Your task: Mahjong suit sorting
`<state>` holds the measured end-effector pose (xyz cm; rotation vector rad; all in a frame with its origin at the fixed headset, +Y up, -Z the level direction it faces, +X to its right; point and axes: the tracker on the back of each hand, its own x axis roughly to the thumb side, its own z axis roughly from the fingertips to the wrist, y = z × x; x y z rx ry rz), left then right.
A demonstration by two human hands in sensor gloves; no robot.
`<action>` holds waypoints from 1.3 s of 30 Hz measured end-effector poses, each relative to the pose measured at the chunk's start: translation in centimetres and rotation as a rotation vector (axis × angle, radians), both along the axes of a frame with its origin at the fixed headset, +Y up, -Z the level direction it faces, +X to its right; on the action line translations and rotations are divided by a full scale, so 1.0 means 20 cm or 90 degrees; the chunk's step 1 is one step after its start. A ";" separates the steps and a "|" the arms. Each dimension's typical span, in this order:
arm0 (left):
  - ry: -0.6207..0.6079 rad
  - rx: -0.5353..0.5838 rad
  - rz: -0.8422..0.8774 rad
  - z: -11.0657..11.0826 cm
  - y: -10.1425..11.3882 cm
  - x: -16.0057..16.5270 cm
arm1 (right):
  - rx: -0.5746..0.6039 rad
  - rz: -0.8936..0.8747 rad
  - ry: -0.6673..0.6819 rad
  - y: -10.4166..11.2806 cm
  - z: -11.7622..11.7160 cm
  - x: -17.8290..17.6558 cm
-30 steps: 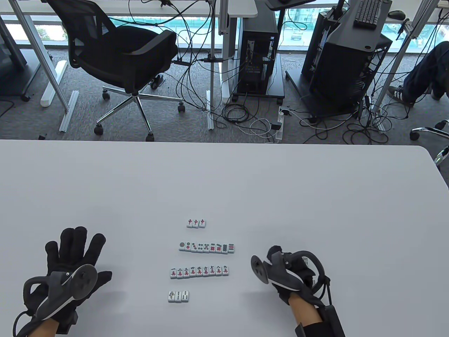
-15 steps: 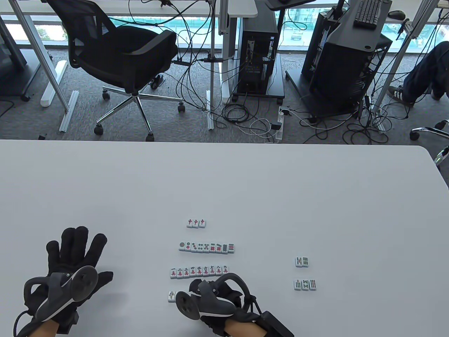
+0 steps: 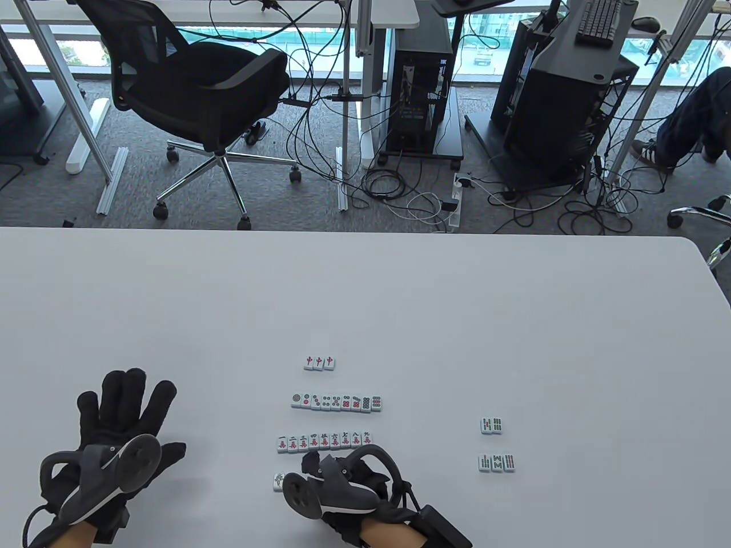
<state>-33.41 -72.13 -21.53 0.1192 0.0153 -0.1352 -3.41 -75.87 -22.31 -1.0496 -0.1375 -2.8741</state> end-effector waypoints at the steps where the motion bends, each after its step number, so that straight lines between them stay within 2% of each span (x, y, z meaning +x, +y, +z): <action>1: 0.000 0.000 0.001 0.00 0.00 0.00 | -0.003 -0.003 0.003 0.03 0.00 0.03; 5: 0.002 -0.002 0.003 0.00 0.00 0.00 | 0.026 0.001 -0.058 0.16 -0.06 0.19; 9: 0.006 -0.007 0.002 0.00 0.00 0.00 | 0.032 0.018 -0.168 0.28 -0.19 0.46; 15: 0.015 -0.012 -0.002 0.00 -0.01 -0.01 | 0.075 0.098 -0.267 0.35 -0.32 0.81; 19: 0.022 -0.016 0.000 -0.01 -0.01 -0.02 | 0.066 0.146 -0.333 0.28 -0.39 1.01; 23: 0.023 -0.018 -0.003 -0.01 -0.01 -0.02 | 0.043 0.196 -0.352 0.16 -0.41 1.08; 28: 0.024 -0.025 -0.009 -0.01 -0.01 -0.01 | 0.036 0.259 -0.353 0.05 -0.44 1.09; 35: 0.025 -0.028 -0.009 -0.01 0.00 -0.01 | 0.014 0.268 -0.372 -0.02 -0.50 1.08; 39: 0.025 -0.026 -0.008 -0.01 0.00 -0.01 | 0.034 0.276 -0.367 -0.03 -0.50 1.05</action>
